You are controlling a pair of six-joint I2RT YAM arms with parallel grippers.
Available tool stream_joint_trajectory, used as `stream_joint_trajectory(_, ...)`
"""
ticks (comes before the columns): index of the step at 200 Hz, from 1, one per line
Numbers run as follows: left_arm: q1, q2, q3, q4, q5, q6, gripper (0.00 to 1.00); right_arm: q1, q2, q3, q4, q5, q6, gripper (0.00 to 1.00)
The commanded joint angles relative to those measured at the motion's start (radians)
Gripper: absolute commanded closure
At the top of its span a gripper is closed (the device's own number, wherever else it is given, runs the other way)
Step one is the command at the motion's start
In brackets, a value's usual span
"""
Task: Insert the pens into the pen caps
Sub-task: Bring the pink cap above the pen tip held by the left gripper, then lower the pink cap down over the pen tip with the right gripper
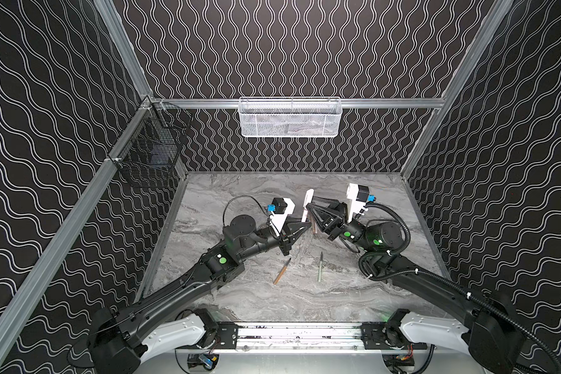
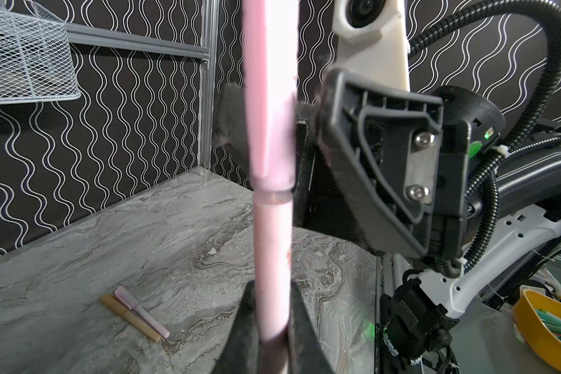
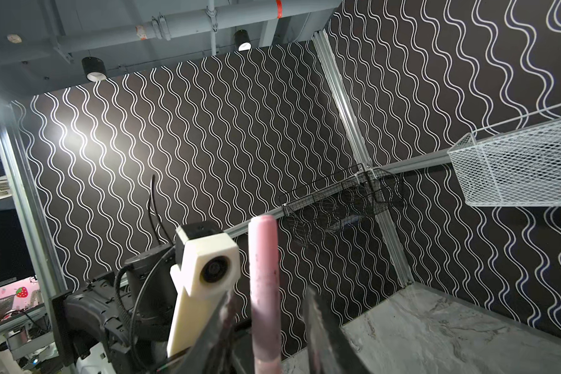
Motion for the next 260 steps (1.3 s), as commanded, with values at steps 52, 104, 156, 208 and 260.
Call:
stream_joint_trajectory(52, 0.000, 0.019, 0.008, 0.004, -0.014, 0.051, 1.00, 0.002, -0.107, 0.005, -0.298, 0.031, -0.102, 0.38)
stream_joint_trajectory(104, 0.001, 0.029, 0.009, 0.008, -0.009, 0.048, 1.00, 0.002, -0.233, -0.031, -0.477, 0.107, -0.174, 0.31)
stream_joint_trajectory(156, 0.000, 0.053, 0.016, 0.002, -0.003, 0.044, 1.00, 0.000, -0.326, 0.064, -0.806, 0.258, -0.255, 0.48)
stream_joint_trajectory(208, 0.000, 0.079, 0.029, -0.026, -0.011, 0.061, 1.00, -0.003, -0.172, 0.383, -1.052, 0.219, -0.314, 0.54)
stream_joint_trajectory(260, 0.001, 0.059, 0.028, -0.030, -0.016, 0.068, 1.00, -0.002, -0.070, 0.459, -1.062, 0.124, -0.287, 0.74)
